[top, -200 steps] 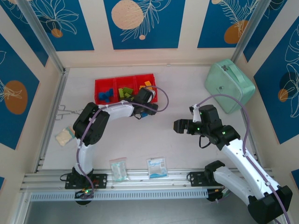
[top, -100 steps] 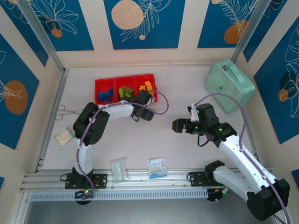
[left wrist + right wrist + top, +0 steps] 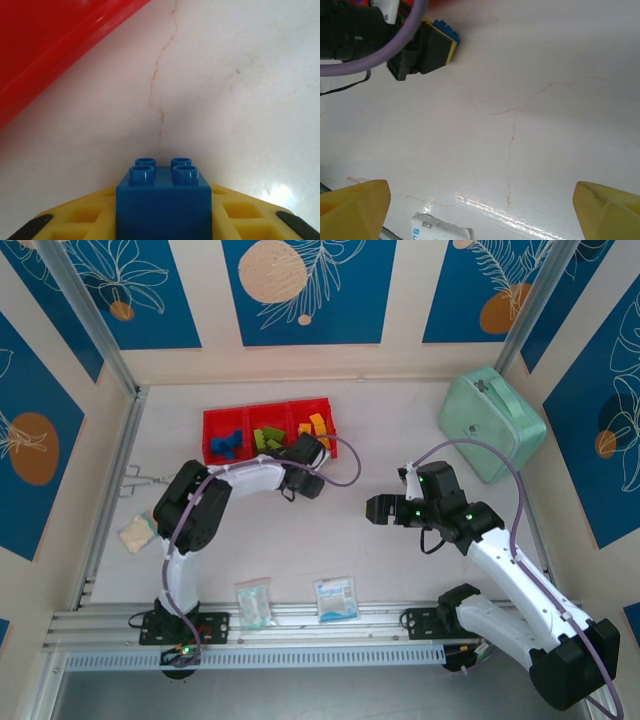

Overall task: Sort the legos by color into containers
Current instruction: Pick up the lego from the center of the table, then place the lego in the container.

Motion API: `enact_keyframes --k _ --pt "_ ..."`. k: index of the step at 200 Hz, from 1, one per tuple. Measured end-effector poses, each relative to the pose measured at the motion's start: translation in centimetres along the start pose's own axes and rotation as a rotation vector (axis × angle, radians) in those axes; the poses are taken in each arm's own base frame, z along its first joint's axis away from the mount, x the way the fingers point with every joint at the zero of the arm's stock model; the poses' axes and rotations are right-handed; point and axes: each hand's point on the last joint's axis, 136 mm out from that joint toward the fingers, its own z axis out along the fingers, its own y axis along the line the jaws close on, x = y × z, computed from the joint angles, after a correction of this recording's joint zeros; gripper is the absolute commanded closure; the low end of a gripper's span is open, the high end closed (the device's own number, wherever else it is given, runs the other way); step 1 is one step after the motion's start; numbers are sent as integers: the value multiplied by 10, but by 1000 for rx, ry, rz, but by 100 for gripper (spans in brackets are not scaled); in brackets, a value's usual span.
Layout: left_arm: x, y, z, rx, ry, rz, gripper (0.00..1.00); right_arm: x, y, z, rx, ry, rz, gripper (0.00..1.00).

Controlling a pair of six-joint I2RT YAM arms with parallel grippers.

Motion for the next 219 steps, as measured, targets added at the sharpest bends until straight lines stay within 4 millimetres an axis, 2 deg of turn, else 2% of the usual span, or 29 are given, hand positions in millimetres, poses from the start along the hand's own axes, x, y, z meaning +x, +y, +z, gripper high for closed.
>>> enact_keyframes --k 24,33,42,61,83,103,129,145,177,202,219 --pt "-6 3 -32 -7 -53 -41 70 -3 0 -3 3 -20 9 6" --pt "-16 7 -50 -29 -95 -56 69 -5 0 -4 2 -31 7 6" --pt "-28 13 -69 -58 -145 -68 65 -6 1 -4 2 -38 6 6" --pt "-50 35 -107 -149 -225 -99 62 -9 0 -4 7 -45 5 6" --pt "-74 75 -137 -242 -280 -175 62 -10 0 1 17 -31 3 7" --pt "-74 127 -148 -319 -287 -288 65 -7 3 3 19 -17 -4 6" --pt "-56 190 -142 -397 -255 -424 66 -4 6 -2 14 -22 -8 6" --pt "-49 216 -128 -421 -223 -480 66 -5 7 -13 6 -56 -5 6" --pt "-49 233 -95 -441 -167 -518 66 -4 7 -35 1 -122 6 4" --pt "-47 245 -77 -449 -140 -538 66 3 -4 -40 51 -115 35 1" --pt "-42 261 -68 -458 -129 -583 65 10 -12 -39 91 -94 54 1"
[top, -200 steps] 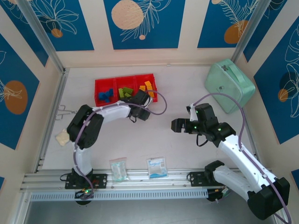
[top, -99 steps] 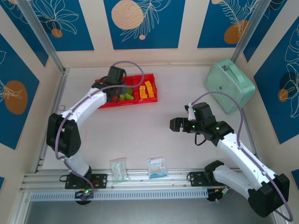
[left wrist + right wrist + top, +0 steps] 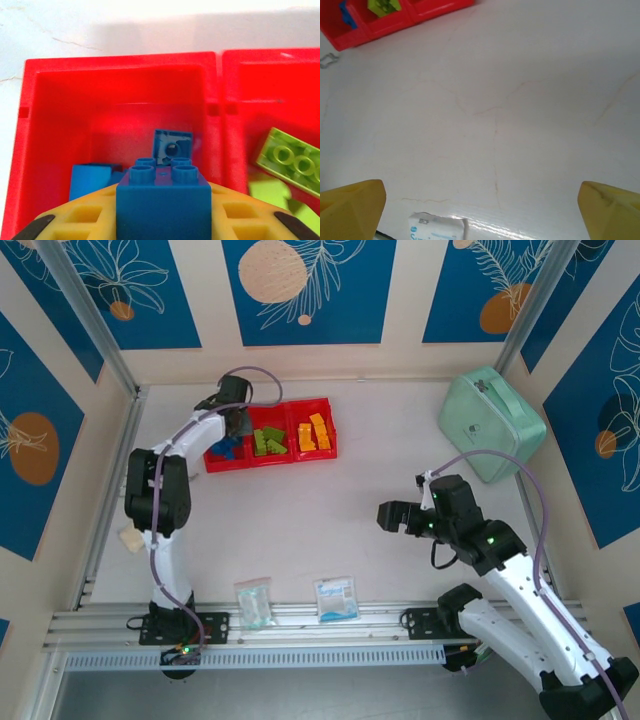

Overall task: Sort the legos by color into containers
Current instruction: Place the lego in the container.

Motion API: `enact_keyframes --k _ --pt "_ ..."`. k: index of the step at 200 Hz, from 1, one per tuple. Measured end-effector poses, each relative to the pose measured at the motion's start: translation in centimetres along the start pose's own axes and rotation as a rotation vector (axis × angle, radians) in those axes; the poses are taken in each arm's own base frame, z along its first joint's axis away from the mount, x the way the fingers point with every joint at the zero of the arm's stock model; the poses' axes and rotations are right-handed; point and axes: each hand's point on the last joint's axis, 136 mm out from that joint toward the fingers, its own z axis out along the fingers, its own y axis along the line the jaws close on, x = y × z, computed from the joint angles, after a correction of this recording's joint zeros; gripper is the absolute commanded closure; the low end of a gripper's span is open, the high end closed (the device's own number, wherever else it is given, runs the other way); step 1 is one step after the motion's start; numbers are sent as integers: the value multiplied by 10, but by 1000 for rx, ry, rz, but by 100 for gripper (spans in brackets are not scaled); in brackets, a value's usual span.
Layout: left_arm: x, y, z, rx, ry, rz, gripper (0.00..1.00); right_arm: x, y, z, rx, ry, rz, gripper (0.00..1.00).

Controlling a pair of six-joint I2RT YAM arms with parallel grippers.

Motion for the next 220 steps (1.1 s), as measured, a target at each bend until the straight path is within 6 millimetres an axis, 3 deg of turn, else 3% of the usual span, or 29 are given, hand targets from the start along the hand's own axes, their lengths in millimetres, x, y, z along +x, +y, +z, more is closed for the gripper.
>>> enact_keyframes --k 25,38,66,81,110,152,169,189,220 --pt "0 22 13 -29 18 -55 50 6 -7 -1 34 18 13 1" --pt "-1 27 16 -20 23 -72 35 7 -9 -2 44 20 15 1" --pt "-1 22 12 46 5 -78 7 9 -13 1 70 41 24 1" --pt "5 21 1 72 -3 -73 0 5 -11 2 76 51 24 1" --pt "15 28 -36 116 -38 -73 1 -3 -2 9 68 75 13 1" --pt "27 48 -124 203 -253 -106 0 -19 0 25 95 52 -26 1" --pt "41 60 -153 223 -356 -116 1 -37 -9 29 152 -47 -54 1" --pt "67 75 -163 197 -420 -116 1 -54 -26 35 204 -210 -133 1" --pt "115 105 -154 77 -431 -126 1 -44 -58 56 246 -361 -276 1"
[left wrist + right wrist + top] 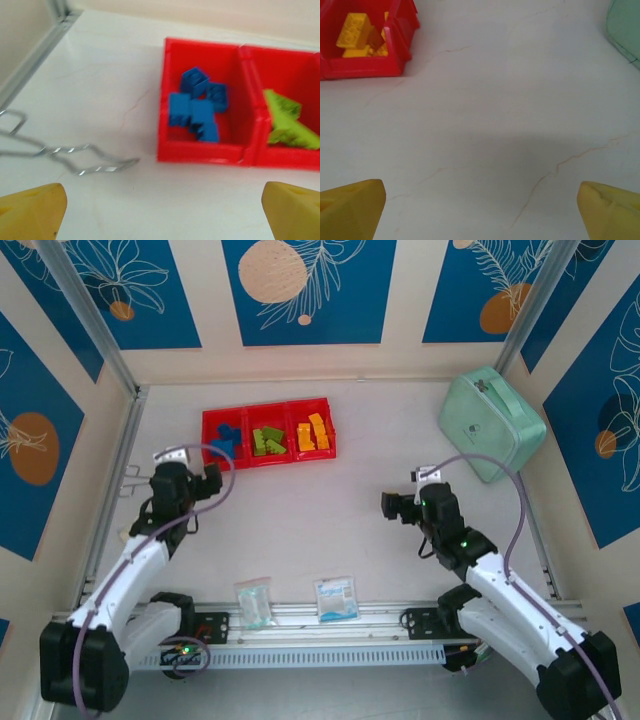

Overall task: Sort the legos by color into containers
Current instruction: Place the lego in the container, then reset both arms

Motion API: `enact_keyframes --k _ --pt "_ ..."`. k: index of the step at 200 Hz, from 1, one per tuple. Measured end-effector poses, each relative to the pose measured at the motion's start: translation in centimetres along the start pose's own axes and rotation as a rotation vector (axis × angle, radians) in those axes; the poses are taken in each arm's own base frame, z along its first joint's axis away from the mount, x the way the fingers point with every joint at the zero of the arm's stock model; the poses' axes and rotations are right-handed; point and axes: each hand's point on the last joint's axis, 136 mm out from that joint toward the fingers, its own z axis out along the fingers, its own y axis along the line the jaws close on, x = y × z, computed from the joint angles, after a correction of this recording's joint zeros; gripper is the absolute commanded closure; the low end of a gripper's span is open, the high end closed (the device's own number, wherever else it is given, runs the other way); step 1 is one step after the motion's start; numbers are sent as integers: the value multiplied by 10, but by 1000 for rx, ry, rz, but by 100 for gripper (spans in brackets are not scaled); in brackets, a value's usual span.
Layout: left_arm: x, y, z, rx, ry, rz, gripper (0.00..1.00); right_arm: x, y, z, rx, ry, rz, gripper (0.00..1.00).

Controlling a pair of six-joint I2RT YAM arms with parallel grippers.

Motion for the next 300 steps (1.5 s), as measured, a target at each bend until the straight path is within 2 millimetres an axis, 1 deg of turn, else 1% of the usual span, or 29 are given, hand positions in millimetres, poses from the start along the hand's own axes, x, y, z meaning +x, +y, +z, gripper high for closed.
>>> enact_keyframes --k 6,20,41,54,73,83,98,116,131,143,160,166,171,189,198,213,224,232,239,245,254,263,274,300 --pt "8 6 -3 -15 -5 5 1 4 -5 3 12 -12 -6 1" --pt "19 15 -9 -37 -33 20 1 9 -20 11 53 -38 -5 1" --pt "22 20 -12 -46 -105 42 1 9 -44 23 116 -89 26 1" --pt "29 24 -8 -56 -155 53 1 13 -57 29 135 -94 61 1" --pt "50 32 3 -95 -153 96 1 12 -74 35 166 -113 95 1" --pt "60 36 11 -113 -125 120 1 11 -78 39 170 -120 92 1" --pt "66 37 24 -118 -104 125 1 12 -81 46 161 -115 84 1" --pt "73 33 44 -98 -66 131 1 14 -81 54 142 -101 72 1" --pt "69 22 61 -64 -40 157 1 12 -80 64 128 -88 55 1" --pt "58 11 77 -24 -33 175 1 8 -78 72 117 -83 42 1" --pt "34 -3 95 34 -91 176 1 -2 -75 82 97 -104 23 1" --pt "31 -7 99 58 -109 182 1 -5 -74 85 85 -108 18 1" --pt "33 -9 101 77 -113 186 1 -7 -72 88 75 -102 15 1" --pt "52 -13 105 119 -74 206 1 -18 -65 100 9 -90 -1 1" --pt "56 -15 104 136 -64 214 1 -26 -58 107 -42 -82 -14 1" --pt "54 -18 103 153 -78 216 1 -41 -47 117 -122 -99 -28 1" --pt "50 -20 103 163 -95 214 1 -45 -44 119 -160 -109 -24 1" --pt "48 -21 102 168 -103 214 1 -44 -46 118 -165 -140 -15 1" --pt "47 -22 102 171 -106 213 1 -39 -51 116 -157 -180 -4 1" --pt "46 -22 102 171 -109 213 1 -27 -55 114 -150 -181 11 1" --pt "46 -22 102 172 -110 213 1 1 -58 112 -142 -125 38 1" --pt "46 -22 102 172 -110 213 1 15 -59 113 -147 -80 56 1" --pt "45 -22 102 172 -112 214 1 13 -59 116 -160 -79 63 1" --pt "44 -22 102 172 -119 219 1 -10 -61 120 -134 -127 59 1"
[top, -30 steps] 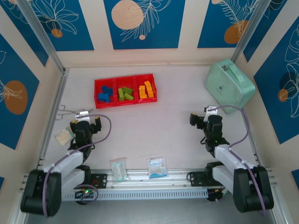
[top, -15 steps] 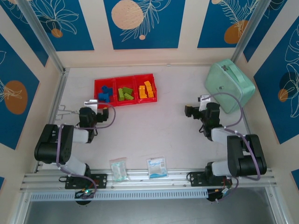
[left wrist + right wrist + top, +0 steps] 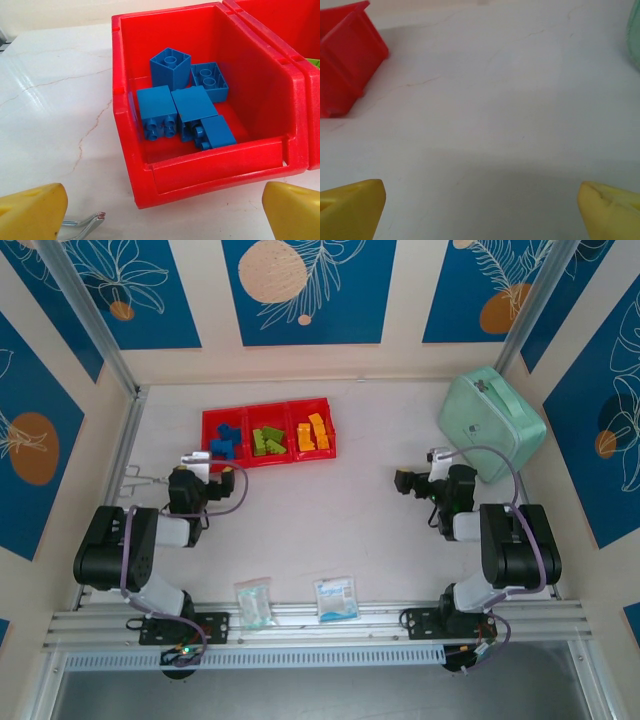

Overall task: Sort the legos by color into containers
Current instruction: Reset both arms

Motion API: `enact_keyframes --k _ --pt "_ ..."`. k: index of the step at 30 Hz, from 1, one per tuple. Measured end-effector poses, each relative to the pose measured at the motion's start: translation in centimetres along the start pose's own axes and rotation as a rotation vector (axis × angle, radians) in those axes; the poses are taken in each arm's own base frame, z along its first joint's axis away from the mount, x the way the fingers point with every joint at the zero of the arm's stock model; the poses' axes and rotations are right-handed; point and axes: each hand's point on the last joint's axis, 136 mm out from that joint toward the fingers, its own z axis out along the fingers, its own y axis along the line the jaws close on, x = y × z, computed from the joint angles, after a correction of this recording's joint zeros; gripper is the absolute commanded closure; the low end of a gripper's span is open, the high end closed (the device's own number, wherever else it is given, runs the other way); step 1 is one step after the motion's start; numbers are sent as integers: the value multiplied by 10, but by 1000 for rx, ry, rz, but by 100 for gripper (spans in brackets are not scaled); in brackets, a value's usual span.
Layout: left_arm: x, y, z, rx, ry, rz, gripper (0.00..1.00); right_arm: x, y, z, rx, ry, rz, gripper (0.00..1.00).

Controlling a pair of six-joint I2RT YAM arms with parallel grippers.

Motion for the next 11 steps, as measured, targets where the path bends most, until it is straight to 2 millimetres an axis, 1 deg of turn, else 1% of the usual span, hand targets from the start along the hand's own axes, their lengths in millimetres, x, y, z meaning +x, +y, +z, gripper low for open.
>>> enact_keyframes --k 2,5,11 --pt "-1 0 0 0 -5 3 1 -7 3 3 17 -17 -15 1" --pt "-2 0 0 0 -7 8 1 -7 6 5 29 -15 -24 1" --pt "-3 0 0 0 -12 11 0 -5 -1 4 51 -7 -15 1"
